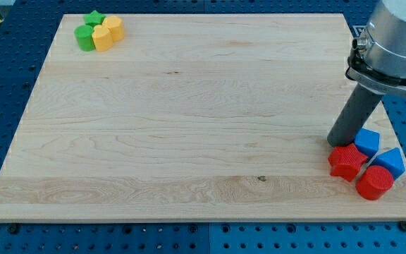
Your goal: Point your arm at the green circle
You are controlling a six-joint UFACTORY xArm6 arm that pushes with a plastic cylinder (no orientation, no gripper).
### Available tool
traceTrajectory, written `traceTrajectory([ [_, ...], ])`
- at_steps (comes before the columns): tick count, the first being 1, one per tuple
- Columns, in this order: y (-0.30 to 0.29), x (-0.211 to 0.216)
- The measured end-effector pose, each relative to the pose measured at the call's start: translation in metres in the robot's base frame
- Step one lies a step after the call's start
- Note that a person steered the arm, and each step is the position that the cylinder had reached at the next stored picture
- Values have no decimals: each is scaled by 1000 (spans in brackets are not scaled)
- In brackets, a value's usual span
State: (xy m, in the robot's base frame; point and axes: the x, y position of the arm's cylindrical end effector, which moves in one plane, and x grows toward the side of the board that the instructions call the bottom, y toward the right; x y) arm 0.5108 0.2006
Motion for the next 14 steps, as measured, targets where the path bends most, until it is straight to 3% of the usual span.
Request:
traceTrajectory([
  [2, 0, -9],
  [6, -290, -101],
  [10, -473, -174],
  [12, -505, -220],
  [14, -477, -238],
])
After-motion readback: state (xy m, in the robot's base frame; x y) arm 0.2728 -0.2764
